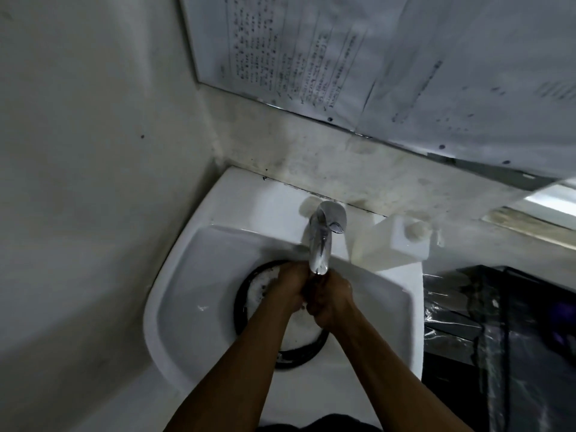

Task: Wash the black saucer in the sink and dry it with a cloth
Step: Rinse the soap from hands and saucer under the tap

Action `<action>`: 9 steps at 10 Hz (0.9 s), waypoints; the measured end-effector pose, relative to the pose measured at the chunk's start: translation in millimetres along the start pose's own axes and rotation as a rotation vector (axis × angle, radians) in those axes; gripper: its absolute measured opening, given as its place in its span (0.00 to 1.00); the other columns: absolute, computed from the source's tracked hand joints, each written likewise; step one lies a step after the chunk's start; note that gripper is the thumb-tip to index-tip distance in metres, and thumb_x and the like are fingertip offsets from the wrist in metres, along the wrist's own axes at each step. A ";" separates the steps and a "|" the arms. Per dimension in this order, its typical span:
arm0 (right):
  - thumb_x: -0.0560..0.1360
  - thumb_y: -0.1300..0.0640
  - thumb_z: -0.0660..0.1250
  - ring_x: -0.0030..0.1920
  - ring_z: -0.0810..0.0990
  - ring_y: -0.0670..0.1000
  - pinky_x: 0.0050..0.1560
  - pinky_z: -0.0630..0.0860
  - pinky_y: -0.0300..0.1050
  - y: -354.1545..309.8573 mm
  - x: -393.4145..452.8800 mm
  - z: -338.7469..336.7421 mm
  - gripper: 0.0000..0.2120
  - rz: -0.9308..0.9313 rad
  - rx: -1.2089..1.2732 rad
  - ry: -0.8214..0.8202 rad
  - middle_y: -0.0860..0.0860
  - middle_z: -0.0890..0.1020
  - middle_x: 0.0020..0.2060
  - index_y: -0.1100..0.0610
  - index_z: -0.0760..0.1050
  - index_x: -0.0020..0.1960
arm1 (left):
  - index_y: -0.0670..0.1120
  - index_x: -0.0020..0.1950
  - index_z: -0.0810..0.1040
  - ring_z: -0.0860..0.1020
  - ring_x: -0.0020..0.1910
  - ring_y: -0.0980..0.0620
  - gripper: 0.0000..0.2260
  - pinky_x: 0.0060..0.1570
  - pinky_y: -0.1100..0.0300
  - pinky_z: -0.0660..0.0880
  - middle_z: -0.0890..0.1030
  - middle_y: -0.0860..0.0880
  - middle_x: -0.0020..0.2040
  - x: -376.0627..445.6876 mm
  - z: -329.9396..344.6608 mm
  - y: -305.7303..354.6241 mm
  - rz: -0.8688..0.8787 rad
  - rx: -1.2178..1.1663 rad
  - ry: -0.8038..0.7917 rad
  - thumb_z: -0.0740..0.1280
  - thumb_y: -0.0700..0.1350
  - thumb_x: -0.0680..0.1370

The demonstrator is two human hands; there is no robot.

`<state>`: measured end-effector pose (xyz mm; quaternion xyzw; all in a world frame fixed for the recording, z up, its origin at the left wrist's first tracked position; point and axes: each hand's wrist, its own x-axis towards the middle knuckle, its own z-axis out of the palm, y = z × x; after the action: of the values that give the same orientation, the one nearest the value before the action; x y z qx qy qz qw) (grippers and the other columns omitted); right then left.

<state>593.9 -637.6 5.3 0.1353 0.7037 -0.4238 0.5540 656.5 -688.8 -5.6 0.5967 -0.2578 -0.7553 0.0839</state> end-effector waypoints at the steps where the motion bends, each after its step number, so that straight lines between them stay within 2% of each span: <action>1: 0.79 0.58 0.53 0.14 0.57 0.47 0.20 0.52 0.30 -0.8 -5.3 -16.5 0.21 -0.030 0.087 -0.001 0.49 0.61 0.16 0.54 0.59 0.28 | 0.44 0.40 0.75 0.76 0.32 0.48 0.09 0.31 0.61 0.75 0.79 0.44 0.35 3.2 10.7 -3.6 -0.015 0.001 -0.111 0.63 0.39 0.79; 2: 0.79 0.57 0.53 0.14 0.57 0.46 0.20 0.52 0.30 2.7 -10.0 -38.3 0.18 -0.132 0.069 0.003 0.49 0.62 0.17 0.54 0.61 0.30 | 0.39 0.41 0.79 0.80 0.28 0.49 0.07 0.28 0.62 0.75 0.83 0.43 0.33 -2.5 9.4 -11.5 -0.008 -0.100 -0.195 0.65 0.37 0.78; 3: 0.81 0.52 0.54 0.16 0.60 0.46 0.17 0.52 0.31 7.8 -12.5 -62.8 0.19 -0.187 0.099 -0.118 0.50 0.66 0.20 0.54 0.64 0.32 | 0.39 0.47 0.80 0.80 0.33 0.48 0.06 0.36 0.57 0.75 0.84 0.45 0.34 -9.5 5.9 -15.6 -0.008 -0.142 -0.209 0.65 0.39 0.79; 4: 0.78 0.41 0.56 0.21 0.67 0.49 0.20 0.60 0.35 18.9 -21.7 -75.2 0.24 -0.128 0.060 -0.252 0.53 0.71 0.27 0.58 0.73 0.34 | 0.41 0.45 0.80 0.79 0.36 0.48 0.06 0.36 0.58 0.76 0.83 0.46 0.36 -16.0 -1.1 -19.8 -0.010 -0.138 -0.149 0.66 0.42 0.78; 5: 0.79 0.45 0.52 0.23 0.65 0.50 0.27 0.60 0.37 35.2 -23.2 -75.2 0.21 -0.118 -0.301 -0.151 0.53 0.69 0.26 0.55 0.67 0.32 | 0.42 0.39 0.77 0.76 0.31 0.51 0.09 0.27 0.63 0.72 0.79 0.47 0.35 -23.6 -4.2 -27.8 -0.026 -0.100 -0.066 0.65 0.43 0.78; 6: 0.76 0.56 0.53 0.26 0.70 0.52 0.29 0.67 0.39 41.5 -33.0 -79.0 0.10 -0.153 -0.292 -0.117 0.58 0.74 0.33 0.56 0.73 0.43 | 0.42 0.41 0.78 0.75 0.27 0.53 0.08 0.24 0.65 0.69 0.78 0.47 0.35 -30.9 -4.9 -34.0 -0.005 -0.062 -0.029 0.65 0.43 0.78; 7: 0.79 0.61 0.59 0.27 0.75 0.53 0.30 0.70 0.41 41.8 -37.9 -88.6 0.18 -0.214 -0.329 -0.101 0.59 0.80 0.33 0.49 0.58 0.64 | 0.39 0.49 0.81 0.78 0.32 0.51 0.09 0.27 0.63 0.73 0.82 0.45 0.39 -39.9 -4.0 -36.9 0.018 -0.024 0.008 0.65 0.44 0.78; 8: 0.77 0.64 0.65 0.26 0.77 0.52 0.29 0.72 0.39 41.7 -43.2 -93.3 0.20 -0.256 -0.283 -0.133 0.62 0.83 0.35 0.55 0.61 0.64 | 0.39 0.48 0.81 0.78 0.34 0.50 0.10 0.32 0.60 0.73 0.83 0.46 0.40 -40.9 -1.3 -41.3 0.047 -0.038 0.035 0.65 0.44 0.79; 9: 0.71 0.63 0.75 0.34 0.81 0.53 0.29 0.76 0.41 40.9 -40.5 -103.4 0.22 -0.299 -0.235 -0.049 0.58 0.82 0.42 0.59 0.71 0.61 | 0.41 0.42 0.79 0.77 0.33 0.48 0.08 0.33 0.59 0.74 0.81 0.47 0.32 -44.7 5.3 -40.3 0.103 -0.077 0.064 0.65 0.41 0.78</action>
<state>566.3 -524.4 25.9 -0.0466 0.7468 -0.4195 0.5139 671.0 -633.5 13.9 0.6026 -0.2564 -0.7399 0.1537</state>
